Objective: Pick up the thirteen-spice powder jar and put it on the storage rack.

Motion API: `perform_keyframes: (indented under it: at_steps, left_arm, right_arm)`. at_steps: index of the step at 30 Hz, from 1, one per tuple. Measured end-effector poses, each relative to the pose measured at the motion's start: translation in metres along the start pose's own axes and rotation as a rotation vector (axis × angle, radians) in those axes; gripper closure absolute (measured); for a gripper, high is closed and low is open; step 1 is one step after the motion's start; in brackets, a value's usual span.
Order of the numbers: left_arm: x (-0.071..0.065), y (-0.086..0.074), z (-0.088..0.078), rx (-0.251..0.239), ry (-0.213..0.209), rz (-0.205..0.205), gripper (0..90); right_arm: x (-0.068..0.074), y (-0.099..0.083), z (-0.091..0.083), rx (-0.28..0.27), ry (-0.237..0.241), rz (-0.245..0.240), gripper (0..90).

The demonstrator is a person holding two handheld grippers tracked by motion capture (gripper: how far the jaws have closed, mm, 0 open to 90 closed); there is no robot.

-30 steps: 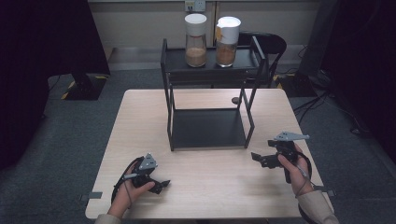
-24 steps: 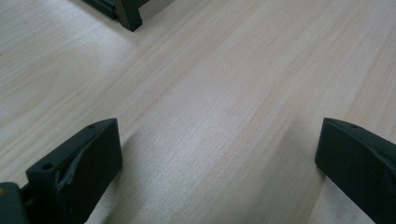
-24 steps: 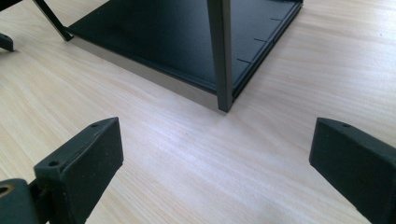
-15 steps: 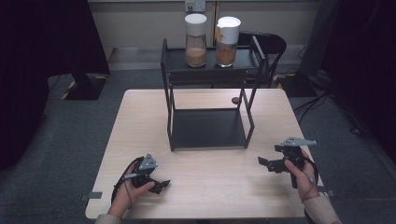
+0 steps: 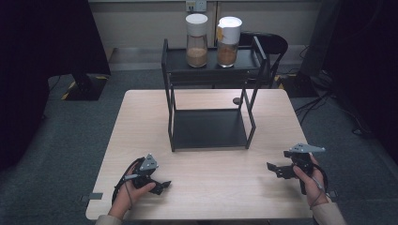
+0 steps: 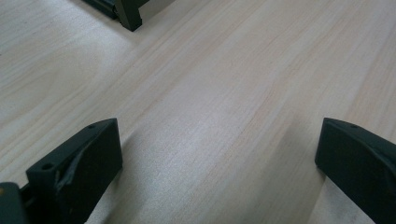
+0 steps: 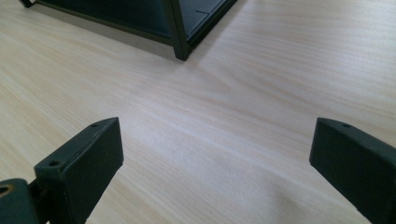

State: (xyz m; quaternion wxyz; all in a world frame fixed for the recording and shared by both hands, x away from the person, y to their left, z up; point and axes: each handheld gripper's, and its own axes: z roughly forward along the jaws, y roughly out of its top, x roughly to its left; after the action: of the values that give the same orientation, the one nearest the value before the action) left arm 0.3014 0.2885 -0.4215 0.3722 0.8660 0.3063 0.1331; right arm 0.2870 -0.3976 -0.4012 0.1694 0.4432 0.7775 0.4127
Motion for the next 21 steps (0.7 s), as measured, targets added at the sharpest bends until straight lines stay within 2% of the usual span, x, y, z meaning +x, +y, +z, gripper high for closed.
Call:
perform_keyframes:
  at_steps: [15,21]
  left_arm:
    - [0.000,0.000,0.000,0.000,0.000,0.000,0.0]
    - [0.000,0.000,0.000,0.000,0.000,0.000,0.0]
  right_arm:
    - [-0.002,-0.017,-0.008,0.056,-0.052,-0.048,1.6]
    - [0.001,-0.018,-0.007,0.099,-0.070,-0.125,1.6]
